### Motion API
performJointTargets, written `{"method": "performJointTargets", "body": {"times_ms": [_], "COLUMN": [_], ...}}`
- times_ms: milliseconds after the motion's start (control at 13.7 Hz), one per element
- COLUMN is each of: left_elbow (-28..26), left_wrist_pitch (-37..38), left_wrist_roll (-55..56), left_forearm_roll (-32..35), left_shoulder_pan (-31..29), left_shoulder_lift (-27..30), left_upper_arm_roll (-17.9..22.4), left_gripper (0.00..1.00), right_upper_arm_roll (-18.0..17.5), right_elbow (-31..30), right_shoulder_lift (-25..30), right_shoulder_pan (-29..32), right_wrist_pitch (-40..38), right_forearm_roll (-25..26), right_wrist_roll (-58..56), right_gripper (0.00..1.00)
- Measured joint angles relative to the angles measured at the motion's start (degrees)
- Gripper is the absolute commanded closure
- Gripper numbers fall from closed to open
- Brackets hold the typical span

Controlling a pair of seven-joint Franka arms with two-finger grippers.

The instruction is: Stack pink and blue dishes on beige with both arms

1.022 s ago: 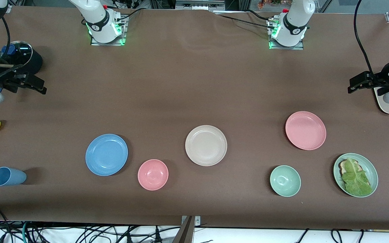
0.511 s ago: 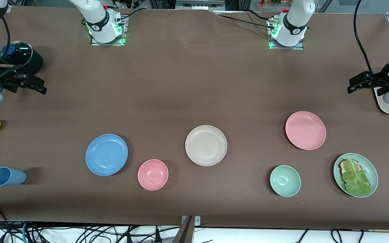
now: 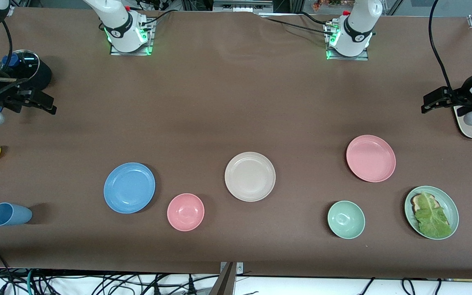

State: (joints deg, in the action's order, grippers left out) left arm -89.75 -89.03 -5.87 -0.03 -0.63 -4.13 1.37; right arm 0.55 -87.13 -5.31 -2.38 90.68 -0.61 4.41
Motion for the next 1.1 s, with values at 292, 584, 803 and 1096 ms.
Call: {"method": "performJointTargets", "body": {"times_ms": [292, 584, 803, 1096], "left_elbow": [0.0, 0.0, 0.0, -0.7], "left_wrist_pitch": [0.0, 0.0, 0.0, -0.1], "left_wrist_roll": [0.0, 0.1, 0.1, 0.0], "left_forearm_roll": [0.0, 0.0, 0.1, 0.1], "left_shoulder_pan": [0.0, -0.1, -0.9, -2.4], "left_shoulder_lift": [0.0, 0.0, -0.6, -8.0], "left_upper_arm_roll": [0.0, 0.1, 0.7, 0.9], "left_gripper": [0.0, 0.0, 0.0, 0.0], "right_upper_arm_roll": [0.0, 0.0, 0.0, 0.0], "right_elbow": [0.0, 0.0, 0.0, -0.1], "right_shoulder_lift": [0.0, 0.0, 0.0, -0.5], "right_shoulder_pan": [0.0, 0.0, 0.0, 0.0], "right_wrist_pitch": [0.0, 0.0, 0.0, 1.8], "right_forearm_roll": [0.0, 0.0, 0.0, 0.0], "right_wrist_roll": [0.0, 0.0, 0.0, 0.0], "right_gripper": [0.0, 0.0, 0.0, 0.0]}}
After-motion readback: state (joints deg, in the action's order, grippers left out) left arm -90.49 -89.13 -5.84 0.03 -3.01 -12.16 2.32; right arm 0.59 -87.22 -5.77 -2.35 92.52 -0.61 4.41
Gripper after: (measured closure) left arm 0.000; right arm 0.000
